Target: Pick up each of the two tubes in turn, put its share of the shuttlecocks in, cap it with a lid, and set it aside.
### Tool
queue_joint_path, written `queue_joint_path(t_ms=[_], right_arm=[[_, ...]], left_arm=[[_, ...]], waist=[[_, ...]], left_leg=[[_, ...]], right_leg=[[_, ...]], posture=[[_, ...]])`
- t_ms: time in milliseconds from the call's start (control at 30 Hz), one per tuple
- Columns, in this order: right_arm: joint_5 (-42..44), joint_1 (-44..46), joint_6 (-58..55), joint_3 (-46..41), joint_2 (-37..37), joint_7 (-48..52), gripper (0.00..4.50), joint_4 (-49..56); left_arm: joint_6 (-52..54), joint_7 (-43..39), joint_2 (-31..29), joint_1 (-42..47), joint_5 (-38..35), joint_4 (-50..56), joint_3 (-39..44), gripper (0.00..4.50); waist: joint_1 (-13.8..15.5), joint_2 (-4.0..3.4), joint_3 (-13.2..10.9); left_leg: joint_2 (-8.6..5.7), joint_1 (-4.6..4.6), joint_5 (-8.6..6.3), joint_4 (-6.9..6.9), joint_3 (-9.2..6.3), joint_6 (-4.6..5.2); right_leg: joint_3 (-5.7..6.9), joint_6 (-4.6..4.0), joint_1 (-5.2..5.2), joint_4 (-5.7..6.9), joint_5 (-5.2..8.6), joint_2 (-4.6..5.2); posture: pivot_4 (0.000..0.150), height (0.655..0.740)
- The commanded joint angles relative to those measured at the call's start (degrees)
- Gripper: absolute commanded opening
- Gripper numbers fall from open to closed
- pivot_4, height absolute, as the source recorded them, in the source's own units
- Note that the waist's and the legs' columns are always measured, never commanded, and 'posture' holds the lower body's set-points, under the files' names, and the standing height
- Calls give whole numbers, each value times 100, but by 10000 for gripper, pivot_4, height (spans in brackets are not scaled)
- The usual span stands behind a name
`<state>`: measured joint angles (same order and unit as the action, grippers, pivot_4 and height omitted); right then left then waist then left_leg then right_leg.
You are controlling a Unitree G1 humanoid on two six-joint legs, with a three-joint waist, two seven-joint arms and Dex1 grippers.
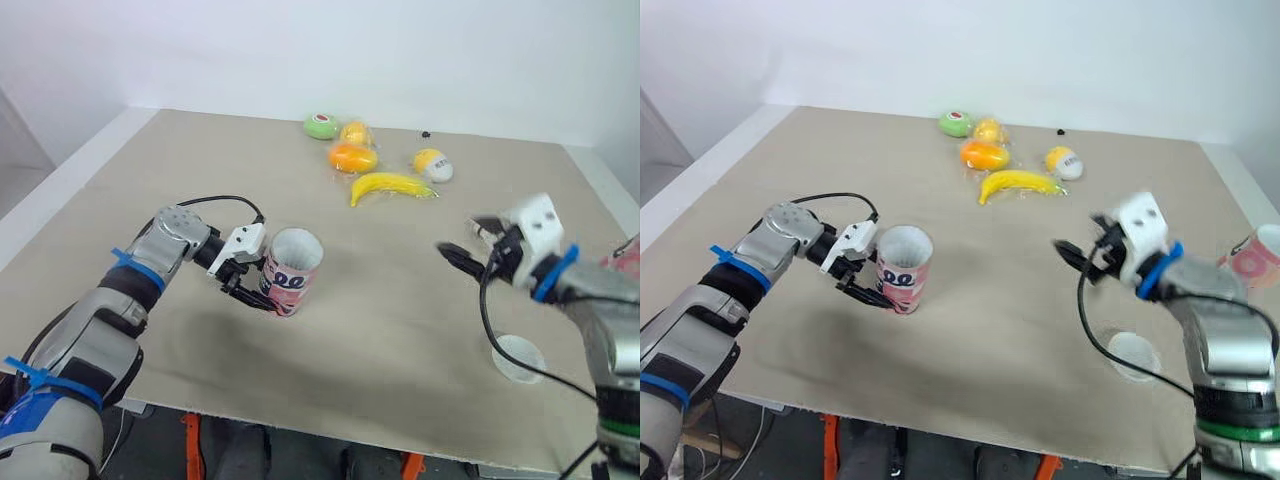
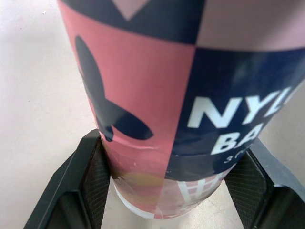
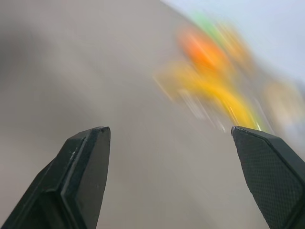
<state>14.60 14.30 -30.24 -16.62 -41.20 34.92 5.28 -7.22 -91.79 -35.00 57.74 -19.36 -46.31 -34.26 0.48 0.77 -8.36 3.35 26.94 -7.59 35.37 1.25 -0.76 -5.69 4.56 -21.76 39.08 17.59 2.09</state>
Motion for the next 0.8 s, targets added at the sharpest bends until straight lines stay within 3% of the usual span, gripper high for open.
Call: queue_joint_path(t_ms=[33,567,800], right_arm=[[-295,131,549,-334,137,-685,43532,-513],[-907,1632,1562,382,249,-1029,43532,-3375],[-872,1952,1777,382,305,-1081,43532,-3905]], left_arm=[[49,-71,117,-205,243,34,-328,31389],[83,-71,176,-198,271,50,-267,31389],[85,-71,152,-183,292,36,-212,31389]], waist=[[-20,-25,1],[-16,-28,0],[-11,-28,0]], left_leg=[[0,-1,0,1,2,0],[-16,-10,-3,3,-9,6],[-19,-10,-5,1,-13,9]], right_leg=[[-3,1,-1,1,-1,0],[-2,9,22,-2,5,4],[1,10,24,-3,9,5]], posture=[[1500,7179],[1500,7179],[1500,7179]])
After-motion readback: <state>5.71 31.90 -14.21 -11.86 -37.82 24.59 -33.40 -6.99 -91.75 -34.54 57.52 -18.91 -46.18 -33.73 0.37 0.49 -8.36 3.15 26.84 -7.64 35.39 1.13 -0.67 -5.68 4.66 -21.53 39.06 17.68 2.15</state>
